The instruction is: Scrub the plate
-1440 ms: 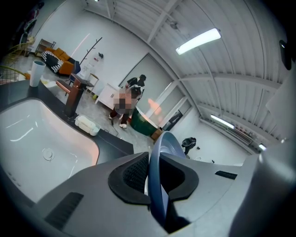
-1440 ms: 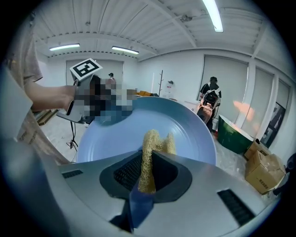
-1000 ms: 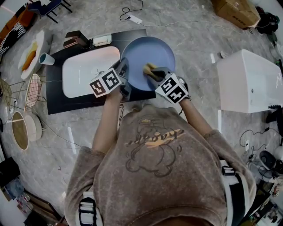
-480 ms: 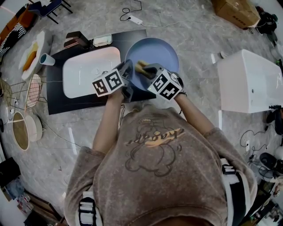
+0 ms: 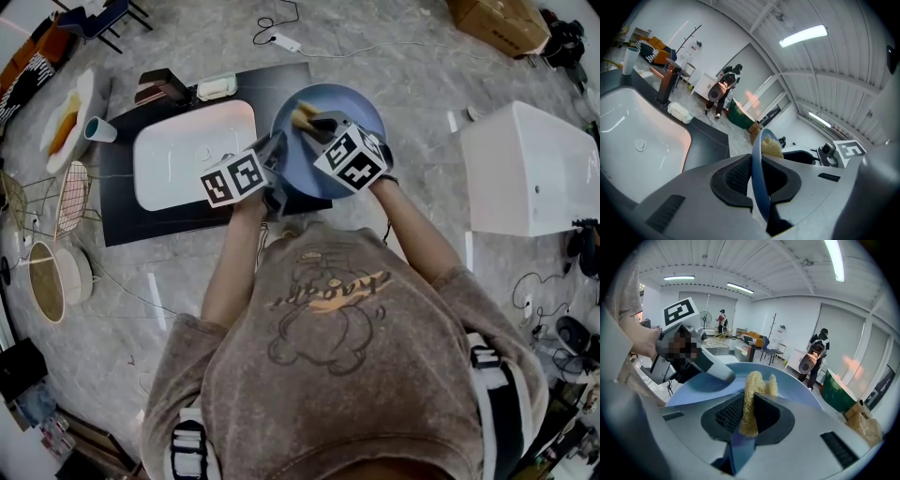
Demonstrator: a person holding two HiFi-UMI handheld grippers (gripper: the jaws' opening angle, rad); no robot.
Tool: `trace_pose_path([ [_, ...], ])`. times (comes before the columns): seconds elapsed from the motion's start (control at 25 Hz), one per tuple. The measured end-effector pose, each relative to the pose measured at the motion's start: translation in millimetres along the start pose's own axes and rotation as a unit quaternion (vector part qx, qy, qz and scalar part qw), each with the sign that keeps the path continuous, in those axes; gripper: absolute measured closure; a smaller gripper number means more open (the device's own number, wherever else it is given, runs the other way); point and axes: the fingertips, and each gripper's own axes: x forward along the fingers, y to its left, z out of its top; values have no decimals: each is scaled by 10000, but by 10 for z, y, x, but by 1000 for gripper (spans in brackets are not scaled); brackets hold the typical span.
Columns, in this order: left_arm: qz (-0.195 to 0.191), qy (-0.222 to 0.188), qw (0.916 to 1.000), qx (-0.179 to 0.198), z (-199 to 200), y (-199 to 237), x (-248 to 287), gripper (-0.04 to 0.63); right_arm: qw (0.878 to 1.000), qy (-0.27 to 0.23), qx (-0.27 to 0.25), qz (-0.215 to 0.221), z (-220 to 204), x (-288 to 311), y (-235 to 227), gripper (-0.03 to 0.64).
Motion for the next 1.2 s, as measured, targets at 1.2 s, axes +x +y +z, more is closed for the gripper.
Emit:
trace_pose_path([
  [1.2, 660, -630, 9947, -467, 216, 432, -161, 554, 9961, 749, 311, 353, -689, -205, 223, 558],
])
